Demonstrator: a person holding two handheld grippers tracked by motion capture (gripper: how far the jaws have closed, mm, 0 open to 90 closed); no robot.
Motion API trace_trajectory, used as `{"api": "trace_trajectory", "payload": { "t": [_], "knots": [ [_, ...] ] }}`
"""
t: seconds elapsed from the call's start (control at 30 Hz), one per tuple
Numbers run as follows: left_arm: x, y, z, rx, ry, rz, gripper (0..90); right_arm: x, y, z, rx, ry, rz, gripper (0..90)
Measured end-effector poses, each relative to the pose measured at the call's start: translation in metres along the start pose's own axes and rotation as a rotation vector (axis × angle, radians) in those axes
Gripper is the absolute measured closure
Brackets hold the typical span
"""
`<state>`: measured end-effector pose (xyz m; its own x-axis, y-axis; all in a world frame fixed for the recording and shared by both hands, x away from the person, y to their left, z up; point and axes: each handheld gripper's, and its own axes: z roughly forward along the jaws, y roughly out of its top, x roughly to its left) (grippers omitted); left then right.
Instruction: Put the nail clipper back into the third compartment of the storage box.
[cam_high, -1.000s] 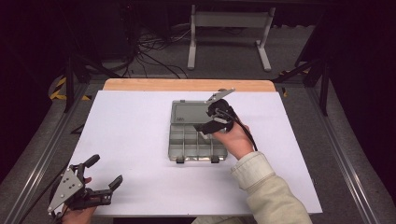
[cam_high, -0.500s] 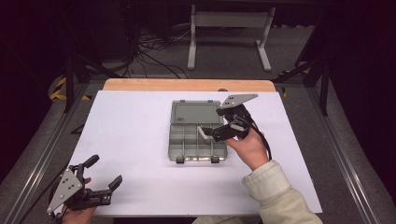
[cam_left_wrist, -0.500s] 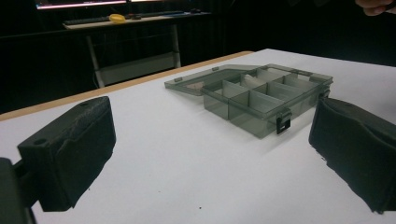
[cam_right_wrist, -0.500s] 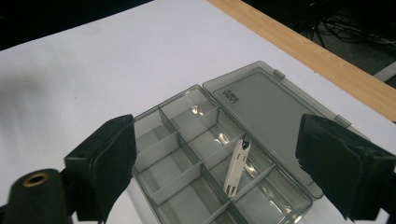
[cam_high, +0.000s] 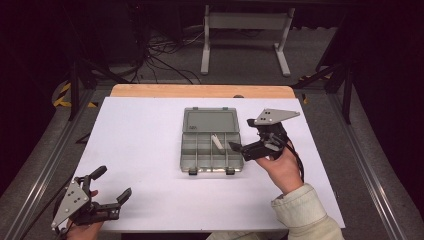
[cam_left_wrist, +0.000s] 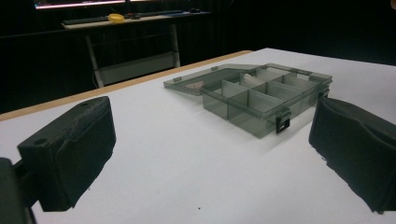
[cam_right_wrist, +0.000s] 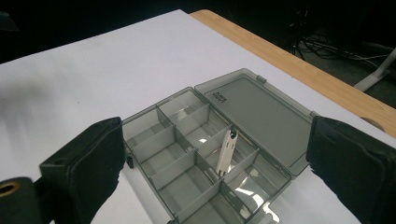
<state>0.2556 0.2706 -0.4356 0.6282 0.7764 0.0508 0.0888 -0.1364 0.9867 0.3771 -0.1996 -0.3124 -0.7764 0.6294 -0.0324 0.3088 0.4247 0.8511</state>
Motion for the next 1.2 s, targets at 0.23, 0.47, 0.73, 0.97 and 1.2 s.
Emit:
{"api": "trace_trajectory", "payload": {
  "t": [0.23,0.47,0.73,0.97,1.2],
  "knots": [
    [0.0,0.0,0.0,-0.005,0.002,0.001,1.5,0.003,-0.015,-0.019,-0.054,-0.014,0.004,2.7],
    [0.0,0.001,0.001,-0.002,-0.002,0.005,1.5,0.003,-0.031,-0.037,-0.117,-0.041,0.004,1.1],
    [0.001,0.001,0.002,-0.008,-0.001,0.002,1.5,0.002,-0.056,-0.056,-0.225,-0.063,0.024,0.2],
    [0.002,0.002,0.002,-0.008,0.003,0.001,1.5,0.0,-0.079,-0.067,-0.272,-0.12,0.014,0.2],
    [0.003,0.002,0.0,-0.011,0.01,0.001,1.4,-0.002,-0.105,-0.072,-0.286,-0.13,0.033,0.1]
  ]
}}
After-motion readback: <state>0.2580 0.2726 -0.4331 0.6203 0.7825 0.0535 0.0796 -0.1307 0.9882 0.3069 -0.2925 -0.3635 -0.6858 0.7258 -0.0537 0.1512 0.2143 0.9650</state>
